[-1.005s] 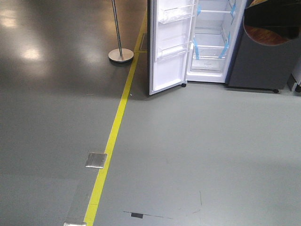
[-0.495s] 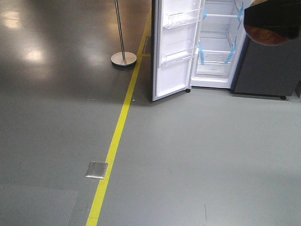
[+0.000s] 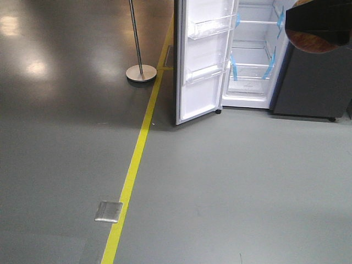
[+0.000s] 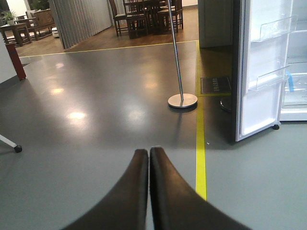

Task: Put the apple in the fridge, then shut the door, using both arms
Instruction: 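Keep driving toward the open fridge with the apple held, then approach the open fridge shelves, carrying the apple in the right gripper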

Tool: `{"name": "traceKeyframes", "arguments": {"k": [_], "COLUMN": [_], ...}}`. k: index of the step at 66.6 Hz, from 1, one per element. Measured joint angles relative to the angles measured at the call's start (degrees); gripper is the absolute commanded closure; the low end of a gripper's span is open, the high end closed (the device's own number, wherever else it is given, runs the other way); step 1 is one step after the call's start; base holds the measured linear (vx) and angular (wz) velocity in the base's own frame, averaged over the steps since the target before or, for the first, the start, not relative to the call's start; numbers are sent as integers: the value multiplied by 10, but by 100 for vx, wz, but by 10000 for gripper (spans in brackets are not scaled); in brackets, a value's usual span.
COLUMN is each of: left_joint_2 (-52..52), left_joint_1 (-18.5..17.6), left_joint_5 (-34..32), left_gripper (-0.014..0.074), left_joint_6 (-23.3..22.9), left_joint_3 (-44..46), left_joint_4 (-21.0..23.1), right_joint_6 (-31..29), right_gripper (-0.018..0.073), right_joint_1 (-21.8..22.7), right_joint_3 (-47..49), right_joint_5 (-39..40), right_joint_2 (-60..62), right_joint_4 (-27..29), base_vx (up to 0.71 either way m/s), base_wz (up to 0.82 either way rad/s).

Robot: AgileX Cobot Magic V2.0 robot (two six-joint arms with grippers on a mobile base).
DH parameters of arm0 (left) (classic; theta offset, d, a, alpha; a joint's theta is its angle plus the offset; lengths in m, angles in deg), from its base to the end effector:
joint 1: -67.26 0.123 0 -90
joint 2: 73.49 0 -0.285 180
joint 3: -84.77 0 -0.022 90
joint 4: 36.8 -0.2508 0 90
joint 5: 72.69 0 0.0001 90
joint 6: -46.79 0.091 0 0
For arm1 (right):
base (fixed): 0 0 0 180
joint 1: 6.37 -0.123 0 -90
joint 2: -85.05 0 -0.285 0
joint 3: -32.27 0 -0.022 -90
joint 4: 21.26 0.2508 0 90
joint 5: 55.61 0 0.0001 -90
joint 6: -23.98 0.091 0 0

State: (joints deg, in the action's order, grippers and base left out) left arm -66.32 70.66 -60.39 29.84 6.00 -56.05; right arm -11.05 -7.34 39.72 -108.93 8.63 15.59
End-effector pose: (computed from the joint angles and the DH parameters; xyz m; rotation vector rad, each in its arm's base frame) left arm 0.0553 0.0097 0.1862 -0.0749 1.7026 0.1287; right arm 0.2301 0.0477 0.4755 -0.5154 1.9188 0.3947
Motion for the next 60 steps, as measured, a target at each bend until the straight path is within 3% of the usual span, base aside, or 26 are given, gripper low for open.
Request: {"name": "traceKeyframes", "arguments": {"k": [60], "left_joint_2": [0], "left_joint_1": [0], "left_joint_5": [0], "left_gripper": [604], "left_joint_6": [0], "left_joint_3": [0], "left_joint_4": [0], "right_joint_6": [0], "right_gripper": [373], "right_joint_1": [0], "right_joint_3": [0], "right_joint_5": [0], "right_joint_2": [0], "right_joint_4": [0], "base_vx": [12], "base_wz": [-3]}}
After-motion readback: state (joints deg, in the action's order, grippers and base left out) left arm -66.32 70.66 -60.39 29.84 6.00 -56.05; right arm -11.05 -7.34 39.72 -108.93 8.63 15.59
